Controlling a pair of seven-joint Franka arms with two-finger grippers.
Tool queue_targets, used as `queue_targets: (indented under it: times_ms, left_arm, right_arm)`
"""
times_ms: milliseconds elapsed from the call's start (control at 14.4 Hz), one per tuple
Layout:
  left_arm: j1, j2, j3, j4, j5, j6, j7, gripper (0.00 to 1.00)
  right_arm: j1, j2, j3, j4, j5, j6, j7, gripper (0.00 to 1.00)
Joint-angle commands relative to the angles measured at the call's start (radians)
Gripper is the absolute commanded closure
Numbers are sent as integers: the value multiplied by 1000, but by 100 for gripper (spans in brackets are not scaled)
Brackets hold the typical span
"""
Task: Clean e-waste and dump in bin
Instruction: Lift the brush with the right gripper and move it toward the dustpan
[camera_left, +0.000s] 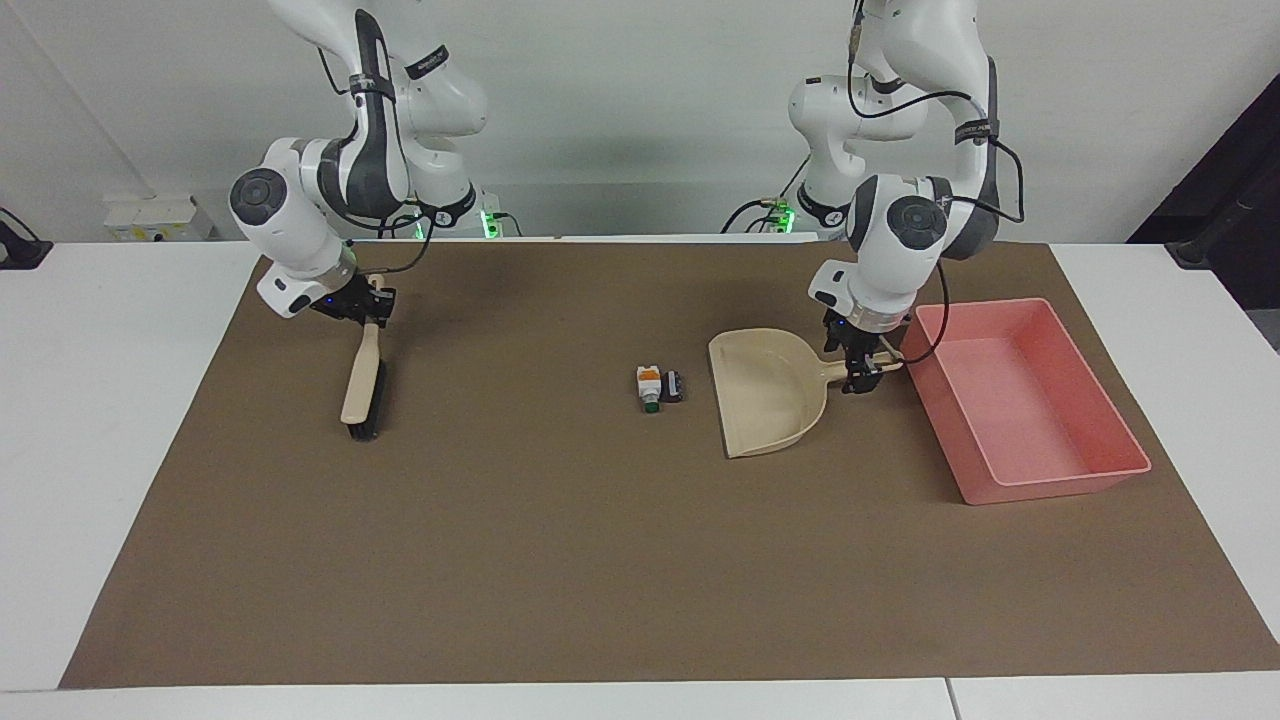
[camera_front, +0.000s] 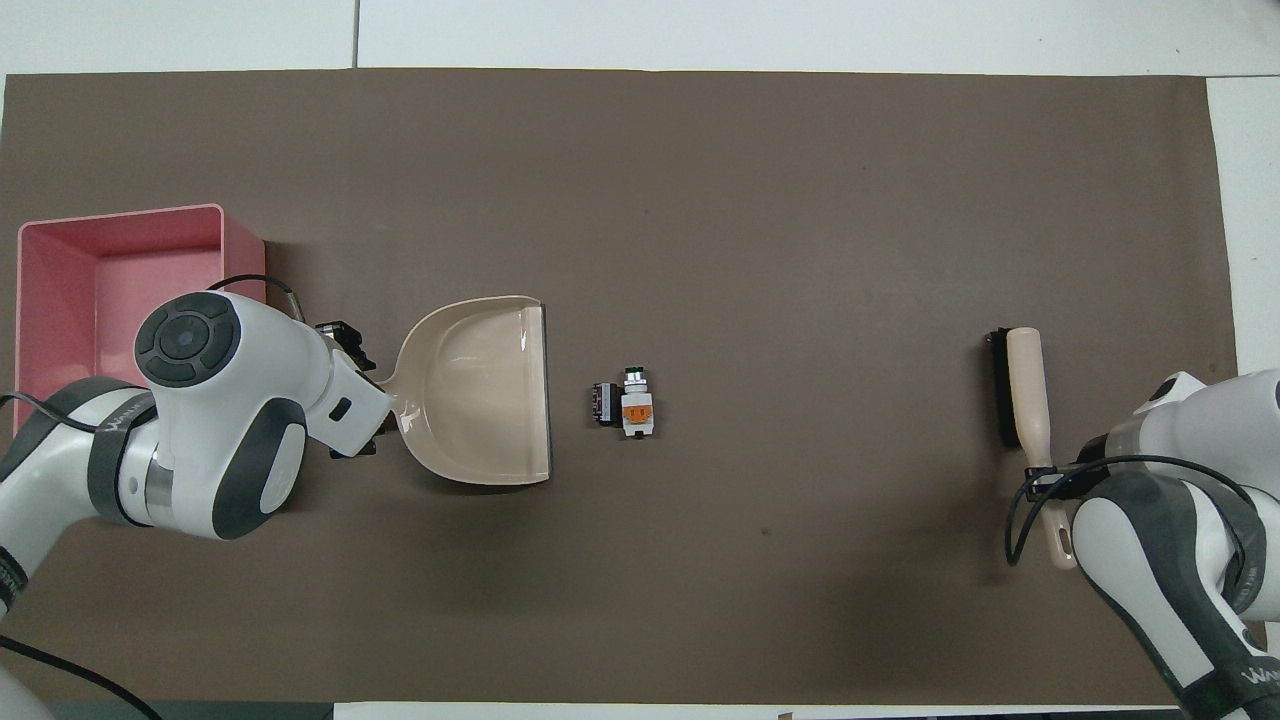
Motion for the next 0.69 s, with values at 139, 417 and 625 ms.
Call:
queue_targets:
  times_ms: [139, 417, 625]
  left_arm:
    - [-13, -6, 10, -17, 20, 34, -25, 86]
    - [-13, 12, 10, 32, 22, 28, -22, 100]
    - [-41, 59, 11, 158, 55, -69, -17, 100]
  right_arm:
    - [43, 43, 13, 186, 12, -193, -11, 98]
    - [197, 96, 13, 389, 25, -405, 37, 100]
    - [321, 95, 13, 409, 67, -439, 147, 100]
